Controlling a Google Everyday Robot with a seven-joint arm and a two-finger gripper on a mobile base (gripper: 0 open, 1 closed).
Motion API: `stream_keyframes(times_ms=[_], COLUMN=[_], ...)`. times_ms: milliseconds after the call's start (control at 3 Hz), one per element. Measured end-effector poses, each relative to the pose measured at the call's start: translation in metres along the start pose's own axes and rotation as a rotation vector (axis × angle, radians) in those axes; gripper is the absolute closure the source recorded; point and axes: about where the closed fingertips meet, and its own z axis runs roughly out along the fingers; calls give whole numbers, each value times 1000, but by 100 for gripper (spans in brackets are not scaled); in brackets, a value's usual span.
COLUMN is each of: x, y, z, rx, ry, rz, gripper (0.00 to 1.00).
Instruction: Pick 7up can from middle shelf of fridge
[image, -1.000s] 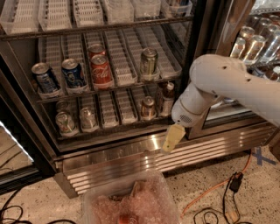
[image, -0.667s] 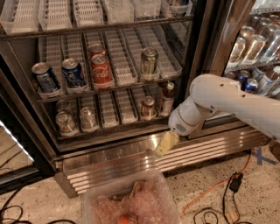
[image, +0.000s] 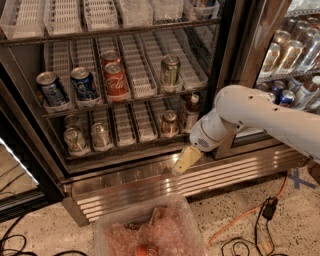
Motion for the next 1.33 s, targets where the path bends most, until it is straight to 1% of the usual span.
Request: stream_keyframes(times_ms=[333,667,1000,1333], x=[-17,-56,-96,-131], y=[-6,-19,-27,-25], z=[14,43,67,88], rx=[43,98,92,57], ry=[-33,-170,-315,-411], rz=[-18,-26,-19,-34], gripper=[0,0,0,0])
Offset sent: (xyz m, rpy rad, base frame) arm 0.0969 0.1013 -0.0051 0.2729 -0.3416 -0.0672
